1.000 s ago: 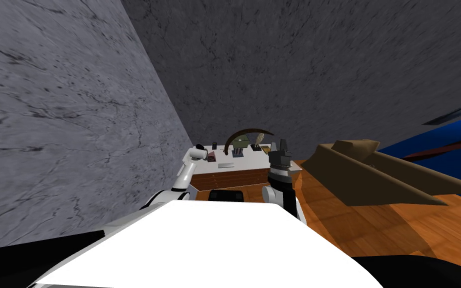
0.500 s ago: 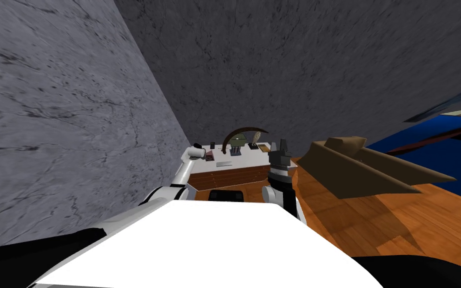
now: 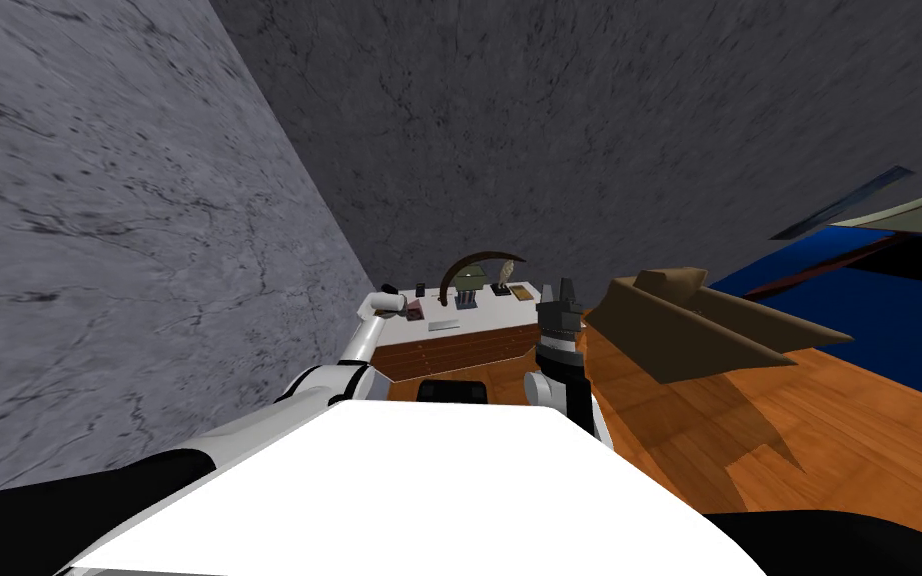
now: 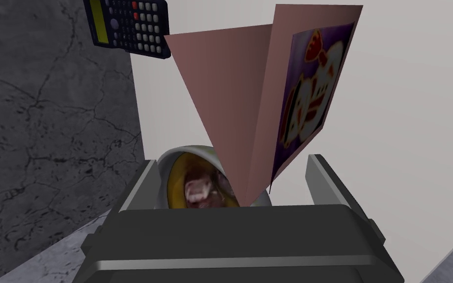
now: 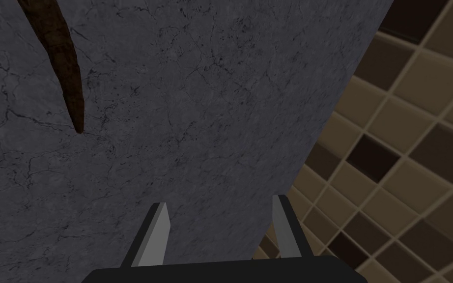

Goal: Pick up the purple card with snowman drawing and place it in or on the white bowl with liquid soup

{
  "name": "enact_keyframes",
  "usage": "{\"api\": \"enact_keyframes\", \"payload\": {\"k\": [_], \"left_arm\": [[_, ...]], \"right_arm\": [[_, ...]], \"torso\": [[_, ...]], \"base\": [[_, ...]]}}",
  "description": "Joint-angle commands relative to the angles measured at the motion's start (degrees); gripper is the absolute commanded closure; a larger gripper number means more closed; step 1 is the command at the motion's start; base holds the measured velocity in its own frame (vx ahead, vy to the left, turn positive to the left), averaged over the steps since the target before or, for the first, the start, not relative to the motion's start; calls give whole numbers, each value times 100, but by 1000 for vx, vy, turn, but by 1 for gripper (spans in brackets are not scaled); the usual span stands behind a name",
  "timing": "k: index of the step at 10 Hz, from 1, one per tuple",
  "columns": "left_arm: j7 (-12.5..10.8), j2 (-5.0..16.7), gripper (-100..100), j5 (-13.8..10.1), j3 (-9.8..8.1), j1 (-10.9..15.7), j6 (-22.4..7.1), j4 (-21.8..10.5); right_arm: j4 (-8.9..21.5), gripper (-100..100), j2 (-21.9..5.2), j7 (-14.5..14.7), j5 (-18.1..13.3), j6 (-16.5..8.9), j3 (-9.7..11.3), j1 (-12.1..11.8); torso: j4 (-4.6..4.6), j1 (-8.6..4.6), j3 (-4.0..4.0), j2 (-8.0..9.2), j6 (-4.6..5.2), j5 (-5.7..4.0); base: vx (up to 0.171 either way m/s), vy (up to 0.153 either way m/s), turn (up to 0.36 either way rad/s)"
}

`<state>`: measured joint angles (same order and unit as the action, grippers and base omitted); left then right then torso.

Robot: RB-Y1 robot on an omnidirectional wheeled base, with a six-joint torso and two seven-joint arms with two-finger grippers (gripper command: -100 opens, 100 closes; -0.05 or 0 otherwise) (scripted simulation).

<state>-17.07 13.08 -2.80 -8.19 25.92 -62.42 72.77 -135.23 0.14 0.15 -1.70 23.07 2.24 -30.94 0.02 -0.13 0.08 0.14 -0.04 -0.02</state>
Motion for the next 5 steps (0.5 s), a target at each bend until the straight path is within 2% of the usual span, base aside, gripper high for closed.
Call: {"api": "enact_keyframes", "payload": {"k": [1,2,3,4,5], "left_arm": [[73,135,-100,-103,-198,186,202,-286],[73,135,-100,-103,-198,186,202,-429],[67,116,-100,-91,-174,142,174,-299],[69,117,100,-92,-178,144,178,-312],[69,116,100,-93,-177,143,177,-312]], "right_arm": [[0,0,0,0,0,0,0,0],[0,0,0,0,0,0,0,0],[0,0,0,0,0,0,0,-1],[0,0,0,0,0,0,0,-1],[0,0,0,0,0,0,-1,-1]], "torso": [[0,0,0,0,0,0],[1,-4,4,6,0,-1],[1,-1,2,2,-3,0],[-1,6,-3,-6,-3,1],[-1,10,-6,-12,-3,2]], "base": [[-68,-44,-152],[-46,-32,-36],[-14,-12,4],[0,0,0],[0,0,0]]}}
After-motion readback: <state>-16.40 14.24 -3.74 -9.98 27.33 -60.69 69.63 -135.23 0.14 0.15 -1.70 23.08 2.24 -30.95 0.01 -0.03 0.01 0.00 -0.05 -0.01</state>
